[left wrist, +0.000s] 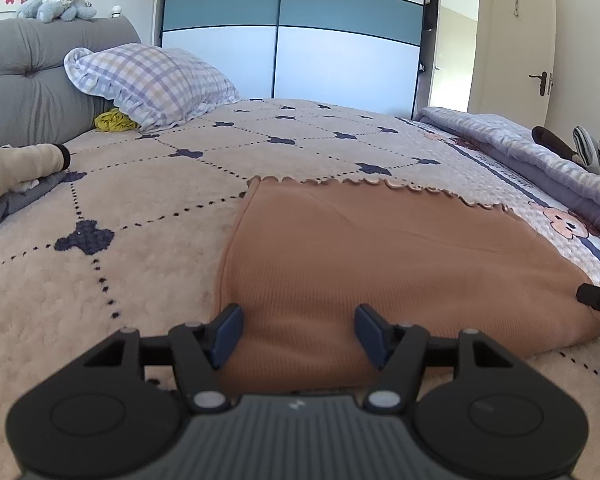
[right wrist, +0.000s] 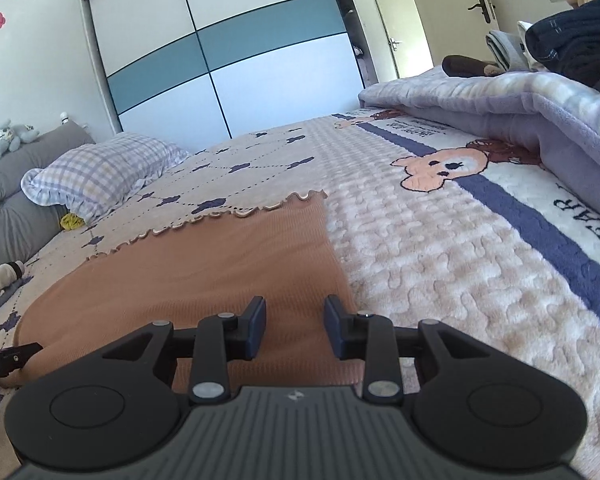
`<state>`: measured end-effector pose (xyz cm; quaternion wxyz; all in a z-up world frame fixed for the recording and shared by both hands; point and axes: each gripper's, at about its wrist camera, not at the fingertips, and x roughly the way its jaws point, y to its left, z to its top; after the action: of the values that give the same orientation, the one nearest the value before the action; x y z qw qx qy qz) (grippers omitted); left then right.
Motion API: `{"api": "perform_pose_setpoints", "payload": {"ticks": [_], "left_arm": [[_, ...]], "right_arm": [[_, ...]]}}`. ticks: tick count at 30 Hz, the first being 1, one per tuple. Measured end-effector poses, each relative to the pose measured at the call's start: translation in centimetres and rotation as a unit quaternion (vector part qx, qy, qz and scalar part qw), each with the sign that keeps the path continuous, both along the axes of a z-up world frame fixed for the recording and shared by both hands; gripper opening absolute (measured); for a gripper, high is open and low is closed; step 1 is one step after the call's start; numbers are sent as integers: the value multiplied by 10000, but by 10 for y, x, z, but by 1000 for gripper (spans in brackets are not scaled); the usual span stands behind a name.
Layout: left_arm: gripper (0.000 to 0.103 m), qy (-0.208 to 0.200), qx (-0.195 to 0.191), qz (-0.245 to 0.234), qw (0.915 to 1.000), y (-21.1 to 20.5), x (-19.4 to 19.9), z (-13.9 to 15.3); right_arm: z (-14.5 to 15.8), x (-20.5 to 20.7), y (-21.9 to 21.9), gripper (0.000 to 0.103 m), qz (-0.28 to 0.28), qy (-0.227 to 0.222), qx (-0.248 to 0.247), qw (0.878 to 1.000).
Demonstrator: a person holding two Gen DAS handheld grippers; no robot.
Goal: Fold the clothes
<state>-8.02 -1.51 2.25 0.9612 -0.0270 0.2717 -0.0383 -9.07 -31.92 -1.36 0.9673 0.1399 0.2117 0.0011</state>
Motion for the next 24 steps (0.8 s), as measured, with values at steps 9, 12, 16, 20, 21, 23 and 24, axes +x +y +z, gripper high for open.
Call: {"api": "perform_pose_setpoints", "payload": {"ticks": [9, 12, 16, 20, 21, 23, 24], "left_arm": [[65, -36, 13, -4, 10000, 2, -2, 2], [65, -87, 185, 31, 9998, 4, -4, 5], [83, 135, -266, 510, 9983, 31, -2, 1], [83, 175, -700, 495, 9962, 46, -2, -4], [83, 159, -647, 497, 9965, 44, -2, -4], [83, 138, -616, 502, 9967, 42, -3, -5], [83, 136, -682, 505, 9963, 44, -3, -6]], "right_arm": [[-2, -2, -5, 29, -109, -23, 98, 9999], [-2, -4, -6, 28, -163, -86, 126, 9998], [-5, -5, -18, 20, -218, -115, 471, 9986], [-7, -5, -22, 18, -229, -113, 657, 9975], [-7, -5, -23, 18, -228, -121, 666, 9974], [-7, -6, -25, 17, -245, -150, 738, 9969], [-7, -8, -28, 16, -329, -178, 799, 9961]]}}
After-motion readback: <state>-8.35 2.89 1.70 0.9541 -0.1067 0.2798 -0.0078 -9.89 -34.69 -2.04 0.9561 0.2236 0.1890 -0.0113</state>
